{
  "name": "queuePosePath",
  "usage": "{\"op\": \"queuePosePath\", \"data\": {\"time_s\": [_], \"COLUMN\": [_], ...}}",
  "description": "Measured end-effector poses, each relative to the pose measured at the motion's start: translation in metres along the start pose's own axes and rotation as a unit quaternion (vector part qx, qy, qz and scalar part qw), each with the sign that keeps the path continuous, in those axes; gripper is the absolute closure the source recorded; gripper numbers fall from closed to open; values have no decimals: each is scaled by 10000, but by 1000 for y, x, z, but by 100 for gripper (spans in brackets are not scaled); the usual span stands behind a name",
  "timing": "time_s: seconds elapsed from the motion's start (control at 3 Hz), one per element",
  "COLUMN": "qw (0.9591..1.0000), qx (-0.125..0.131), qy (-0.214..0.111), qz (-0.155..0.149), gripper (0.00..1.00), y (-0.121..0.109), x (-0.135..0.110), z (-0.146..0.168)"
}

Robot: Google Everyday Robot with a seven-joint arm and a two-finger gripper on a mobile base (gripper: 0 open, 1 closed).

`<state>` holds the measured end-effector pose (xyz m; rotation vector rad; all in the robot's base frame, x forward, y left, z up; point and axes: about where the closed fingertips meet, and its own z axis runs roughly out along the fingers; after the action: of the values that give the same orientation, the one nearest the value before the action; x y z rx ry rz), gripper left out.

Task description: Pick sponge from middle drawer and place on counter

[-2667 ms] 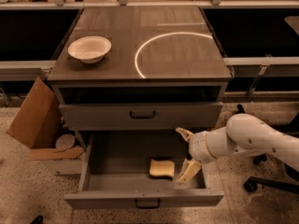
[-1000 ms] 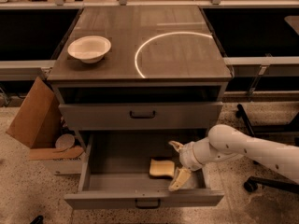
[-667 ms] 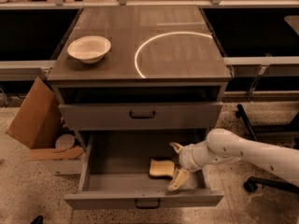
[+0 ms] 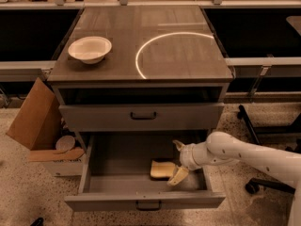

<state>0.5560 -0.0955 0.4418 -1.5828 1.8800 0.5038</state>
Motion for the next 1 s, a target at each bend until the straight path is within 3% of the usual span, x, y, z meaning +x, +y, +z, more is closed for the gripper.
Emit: {"op": "queuePosePath", "data": {"time_s": [0.33, 1.0], "qw": [10000, 9993], "qx": [51, -66], "qy": [-8, 179], "qz": [-44, -324], "gripper": [0, 0], "y": [-10, -9], "x": [8, 22], "z": [10, 39]}}
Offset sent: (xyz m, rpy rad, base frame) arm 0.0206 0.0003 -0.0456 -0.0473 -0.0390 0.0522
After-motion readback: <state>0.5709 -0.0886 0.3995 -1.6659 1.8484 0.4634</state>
